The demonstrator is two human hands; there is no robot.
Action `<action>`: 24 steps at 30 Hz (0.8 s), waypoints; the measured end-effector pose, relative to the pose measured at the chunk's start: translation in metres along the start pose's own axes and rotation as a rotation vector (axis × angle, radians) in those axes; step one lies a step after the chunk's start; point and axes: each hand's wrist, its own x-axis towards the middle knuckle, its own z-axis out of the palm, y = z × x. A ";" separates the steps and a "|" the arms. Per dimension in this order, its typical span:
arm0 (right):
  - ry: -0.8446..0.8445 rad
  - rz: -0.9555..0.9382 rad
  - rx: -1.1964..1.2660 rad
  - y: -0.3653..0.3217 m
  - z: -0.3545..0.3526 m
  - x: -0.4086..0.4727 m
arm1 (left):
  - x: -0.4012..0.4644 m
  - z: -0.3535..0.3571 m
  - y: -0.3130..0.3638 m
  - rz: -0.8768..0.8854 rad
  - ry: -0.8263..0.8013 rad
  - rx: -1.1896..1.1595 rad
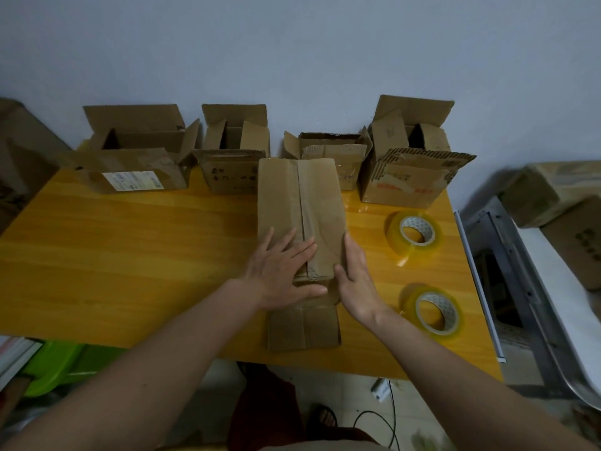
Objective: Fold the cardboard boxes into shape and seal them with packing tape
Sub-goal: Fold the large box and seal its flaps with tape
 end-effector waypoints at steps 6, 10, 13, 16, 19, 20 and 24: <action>-0.029 -0.011 -0.035 0.001 0.000 0.000 | -0.002 0.004 0.012 0.067 0.051 -0.044; -0.028 -0.011 -0.053 0.000 0.001 0.001 | -0.007 0.008 0.016 0.111 0.108 -0.120; -0.043 -0.030 -0.046 -0.002 0.001 0.003 | 0.002 0.007 0.012 0.014 0.068 -0.069; -0.055 -0.031 -0.044 -0.001 0.002 0.004 | 0.022 0.003 0.005 -0.096 0.004 -0.082; -0.070 -0.034 -0.040 0.001 0.000 0.005 | 0.042 -0.002 -0.001 -0.102 -0.037 -0.076; -0.076 -0.036 -0.035 0.001 0.000 0.005 | 0.050 -0.005 -0.004 -0.109 -0.041 -0.081; -0.092 -0.055 -0.034 0.002 -0.002 0.006 | 0.081 -0.017 -0.016 -0.182 -0.041 -0.078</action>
